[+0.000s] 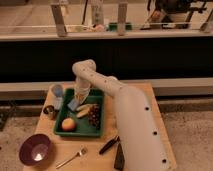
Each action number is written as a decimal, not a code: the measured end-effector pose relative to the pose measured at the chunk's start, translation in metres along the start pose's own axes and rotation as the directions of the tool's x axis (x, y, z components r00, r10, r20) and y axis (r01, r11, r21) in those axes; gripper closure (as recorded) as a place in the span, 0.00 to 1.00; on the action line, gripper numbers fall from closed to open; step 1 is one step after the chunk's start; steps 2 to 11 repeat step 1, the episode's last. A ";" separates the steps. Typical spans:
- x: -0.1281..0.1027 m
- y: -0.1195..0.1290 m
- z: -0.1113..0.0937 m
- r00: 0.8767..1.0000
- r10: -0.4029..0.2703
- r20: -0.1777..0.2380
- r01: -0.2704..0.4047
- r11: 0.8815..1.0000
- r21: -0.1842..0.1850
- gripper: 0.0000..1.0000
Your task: Wipe tray with sponge
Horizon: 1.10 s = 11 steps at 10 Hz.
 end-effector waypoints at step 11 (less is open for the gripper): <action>0.000 0.000 0.000 1.000 0.000 0.000 0.000 1.000 0.000 1.00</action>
